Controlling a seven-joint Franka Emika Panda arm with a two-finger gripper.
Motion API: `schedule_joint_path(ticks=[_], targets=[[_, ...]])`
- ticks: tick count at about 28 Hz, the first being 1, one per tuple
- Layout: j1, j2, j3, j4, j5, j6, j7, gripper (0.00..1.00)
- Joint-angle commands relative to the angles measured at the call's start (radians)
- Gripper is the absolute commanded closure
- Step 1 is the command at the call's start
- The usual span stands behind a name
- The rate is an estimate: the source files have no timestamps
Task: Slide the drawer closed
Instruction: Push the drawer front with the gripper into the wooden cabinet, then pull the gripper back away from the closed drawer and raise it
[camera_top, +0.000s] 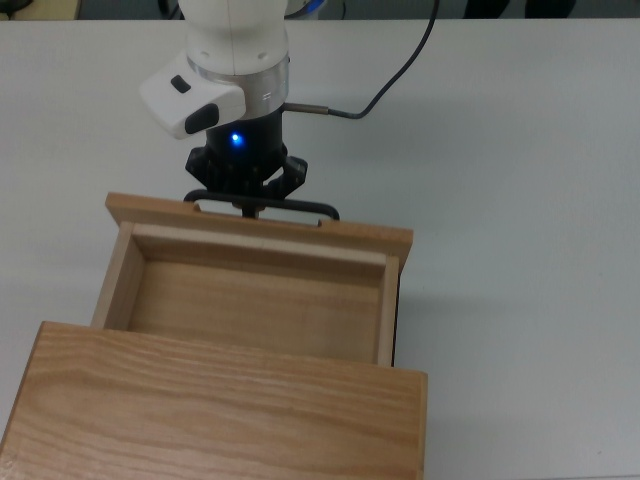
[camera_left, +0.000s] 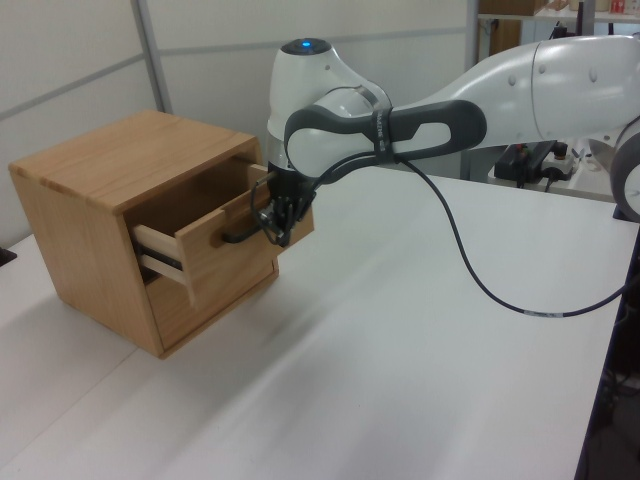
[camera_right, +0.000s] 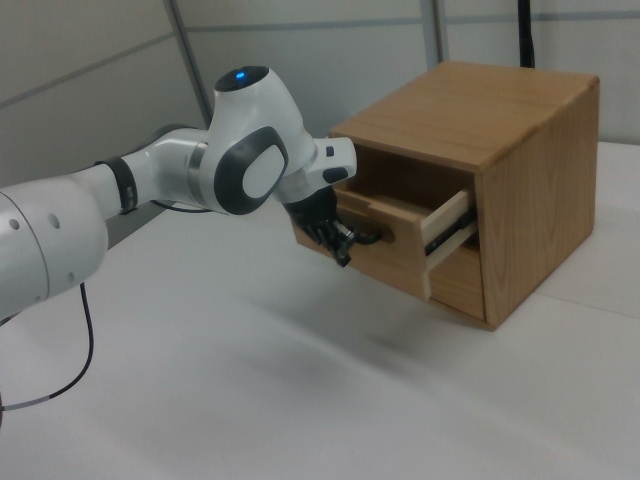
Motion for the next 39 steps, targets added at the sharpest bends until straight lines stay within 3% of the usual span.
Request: schedule_joint_path(ticks=[1,8,24,39], targets=[[0.004,0.024,-0.014,0.023,-0.017,0.150,0.031,1.00],[-0.001,0.060,-0.017,0.023,-0.030,0.383,0.037,1.00],[-0.022,0.153,-0.017,0.021,-0.031,0.692,0.035,1.00],[-0.034,0.161,-0.017,0.009,-0.031,0.737,0.020,1.00]])
